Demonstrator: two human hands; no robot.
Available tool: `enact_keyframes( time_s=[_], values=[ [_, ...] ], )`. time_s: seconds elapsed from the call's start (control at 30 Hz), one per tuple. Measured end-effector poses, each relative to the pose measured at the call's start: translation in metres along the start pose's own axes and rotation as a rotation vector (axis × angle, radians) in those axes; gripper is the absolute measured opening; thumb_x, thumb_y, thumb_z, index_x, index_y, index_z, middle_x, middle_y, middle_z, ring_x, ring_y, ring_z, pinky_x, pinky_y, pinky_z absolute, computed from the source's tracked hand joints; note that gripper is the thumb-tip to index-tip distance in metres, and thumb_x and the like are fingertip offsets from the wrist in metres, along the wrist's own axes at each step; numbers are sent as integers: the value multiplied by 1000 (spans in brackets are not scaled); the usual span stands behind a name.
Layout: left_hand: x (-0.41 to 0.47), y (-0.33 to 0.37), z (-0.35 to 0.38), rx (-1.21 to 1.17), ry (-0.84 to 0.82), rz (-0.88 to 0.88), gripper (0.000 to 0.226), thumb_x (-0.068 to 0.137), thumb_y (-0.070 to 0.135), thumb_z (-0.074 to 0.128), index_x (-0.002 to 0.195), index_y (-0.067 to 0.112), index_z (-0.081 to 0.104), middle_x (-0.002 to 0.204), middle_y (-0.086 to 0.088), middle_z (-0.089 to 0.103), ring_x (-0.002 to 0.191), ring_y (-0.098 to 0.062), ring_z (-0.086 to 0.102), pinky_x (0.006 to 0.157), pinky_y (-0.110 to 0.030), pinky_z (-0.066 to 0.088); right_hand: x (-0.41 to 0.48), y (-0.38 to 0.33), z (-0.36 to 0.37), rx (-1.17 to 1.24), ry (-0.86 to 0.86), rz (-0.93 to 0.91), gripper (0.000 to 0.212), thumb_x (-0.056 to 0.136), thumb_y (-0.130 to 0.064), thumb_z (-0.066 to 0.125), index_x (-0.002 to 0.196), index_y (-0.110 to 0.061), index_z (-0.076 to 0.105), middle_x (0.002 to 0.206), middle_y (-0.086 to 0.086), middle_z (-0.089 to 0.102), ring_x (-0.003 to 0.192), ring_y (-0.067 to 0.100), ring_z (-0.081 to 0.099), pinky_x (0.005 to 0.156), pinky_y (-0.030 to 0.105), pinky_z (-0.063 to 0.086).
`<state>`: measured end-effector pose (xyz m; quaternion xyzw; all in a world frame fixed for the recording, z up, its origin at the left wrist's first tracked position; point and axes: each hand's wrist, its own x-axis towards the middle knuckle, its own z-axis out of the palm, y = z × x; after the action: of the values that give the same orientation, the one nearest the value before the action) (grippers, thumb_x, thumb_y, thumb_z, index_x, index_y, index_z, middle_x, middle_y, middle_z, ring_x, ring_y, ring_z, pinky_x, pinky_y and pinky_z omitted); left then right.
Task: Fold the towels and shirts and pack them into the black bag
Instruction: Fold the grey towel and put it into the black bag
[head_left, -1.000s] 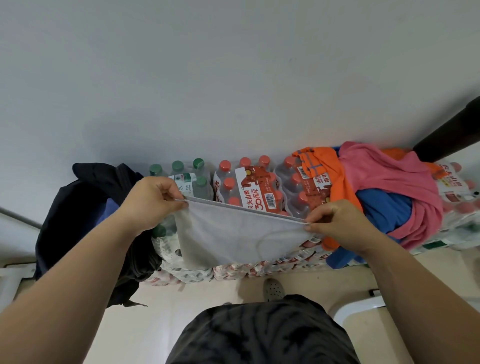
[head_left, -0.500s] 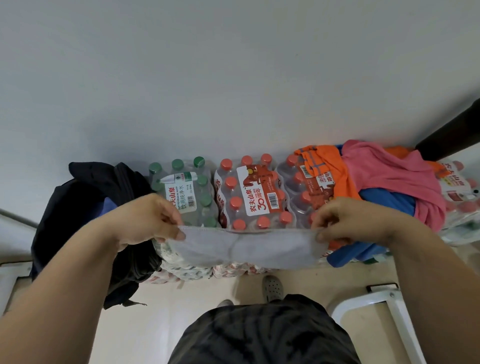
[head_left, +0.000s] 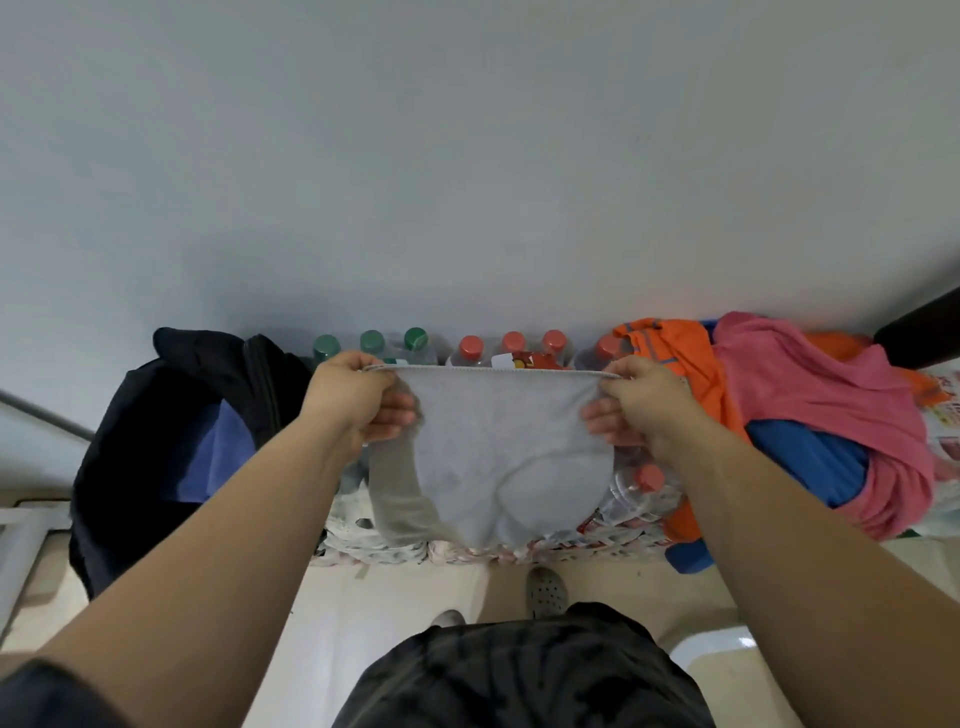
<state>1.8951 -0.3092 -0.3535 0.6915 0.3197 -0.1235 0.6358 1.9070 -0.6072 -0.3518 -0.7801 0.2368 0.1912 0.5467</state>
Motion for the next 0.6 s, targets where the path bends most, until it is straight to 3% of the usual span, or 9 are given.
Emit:
enact_keyframes(
  time_s=[0.1, 0.2, 0.3, 0.4, 0.5, 0.6],
  values=[
    [14, -4, 3, -54, 29, 35, 11, 98, 11, 57, 89, 17, 53, 81, -18, 70, 62, -28, 69, 66, -42, 60, 17, -2, 8, 157, 8, 24, 9, 101, -11, 49, 107, -16, 53, 94, 18, 71, 76, 30, 70, 54, 33, 58],
    [30, -1, 3, -45, 46, 100, 15, 96, 5, 59, 85, 15, 55, 88, -21, 69, 66, -26, 67, 64, -31, 57, 35, -5, 14, 188, 22, -4, 10, 99, -9, 50, 95, -18, 53, 98, 18, 69, 82, 29, 68, 64, 37, 57],
    [47, 8, 3, -49, 62, 152, 11, 94, 3, 61, 88, 11, 58, 90, -23, 70, 67, -23, 68, 59, -26, 58, 53, -17, 18, 179, 35, -73, 19, 97, -4, 50, 85, -19, 52, 95, 16, 67, 79, 26, 63, 64, 33, 50],
    [59, 23, 2, -63, 97, 222, 13, 92, 0, 63, 85, 11, 61, 92, -22, 71, 77, -26, 69, 71, -33, 58, 70, -34, 18, 211, 57, -171, 22, 97, -2, 53, 86, -21, 53, 99, 17, 70, 78, 20, 67, 62, 25, 48],
    [64, 38, -1, -82, 121, 329, 21, 88, -1, 67, 78, 17, 63, 82, -13, 72, 81, -28, 69, 80, -40, 56, 78, -47, 12, 208, 74, -307, 23, 93, -2, 62, 81, -21, 56, 83, 6, 69, 71, 11, 62, 59, 20, 41],
    [62, 41, -8, -4, 124, 362, 16, 84, 10, 75, 77, 23, 68, 80, -4, 75, 82, -22, 69, 79, -37, 54, 72, -53, 1, 175, 57, -384, 21, 90, -4, 69, 81, -19, 59, 73, 0, 61, 61, 5, 51, 59, 18, 40]
  ],
)
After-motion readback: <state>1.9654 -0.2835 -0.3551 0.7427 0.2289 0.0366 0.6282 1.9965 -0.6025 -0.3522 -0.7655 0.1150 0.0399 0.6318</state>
